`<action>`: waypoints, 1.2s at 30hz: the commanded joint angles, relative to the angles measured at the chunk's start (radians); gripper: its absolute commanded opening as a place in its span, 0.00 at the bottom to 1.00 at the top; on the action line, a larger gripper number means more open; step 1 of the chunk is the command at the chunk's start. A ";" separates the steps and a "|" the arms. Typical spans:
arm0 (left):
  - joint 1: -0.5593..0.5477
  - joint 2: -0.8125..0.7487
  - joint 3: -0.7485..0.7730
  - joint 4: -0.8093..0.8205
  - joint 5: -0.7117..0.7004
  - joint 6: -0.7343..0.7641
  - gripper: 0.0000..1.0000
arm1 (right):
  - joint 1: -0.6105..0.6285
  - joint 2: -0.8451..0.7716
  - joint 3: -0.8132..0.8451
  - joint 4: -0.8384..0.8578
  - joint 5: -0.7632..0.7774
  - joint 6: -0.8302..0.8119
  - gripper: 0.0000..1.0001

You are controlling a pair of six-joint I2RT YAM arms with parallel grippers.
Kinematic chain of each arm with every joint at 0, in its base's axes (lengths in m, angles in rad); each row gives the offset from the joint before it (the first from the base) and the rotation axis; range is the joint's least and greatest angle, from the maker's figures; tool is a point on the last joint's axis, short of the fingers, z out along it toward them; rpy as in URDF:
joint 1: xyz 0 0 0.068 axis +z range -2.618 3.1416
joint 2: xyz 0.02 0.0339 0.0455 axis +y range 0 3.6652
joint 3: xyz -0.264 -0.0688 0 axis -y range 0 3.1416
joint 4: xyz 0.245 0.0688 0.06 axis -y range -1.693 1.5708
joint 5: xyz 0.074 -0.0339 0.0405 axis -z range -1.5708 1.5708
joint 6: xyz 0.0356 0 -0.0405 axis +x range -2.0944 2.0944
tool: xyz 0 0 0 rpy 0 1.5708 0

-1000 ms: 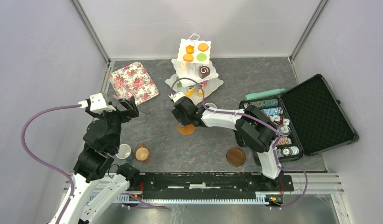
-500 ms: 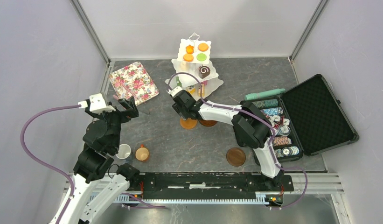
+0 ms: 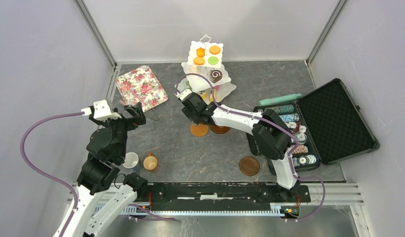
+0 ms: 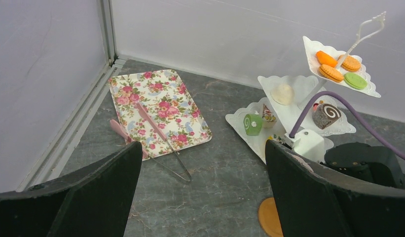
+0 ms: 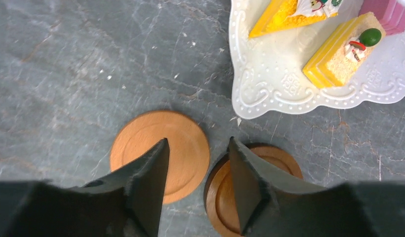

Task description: Serve the afternoon tea

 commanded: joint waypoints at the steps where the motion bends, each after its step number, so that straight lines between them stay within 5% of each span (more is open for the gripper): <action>1: 0.006 -0.008 -0.001 0.031 0.018 -0.016 1.00 | 0.036 -0.084 -0.056 0.009 -0.016 0.038 0.48; 6: 0.006 -0.003 -0.001 0.030 0.020 -0.016 1.00 | 0.038 -0.053 -0.071 0.018 0.009 0.053 0.32; 36: 0.008 0.012 -0.001 0.031 0.005 -0.010 1.00 | -0.001 0.115 0.090 0.017 0.135 0.007 0.29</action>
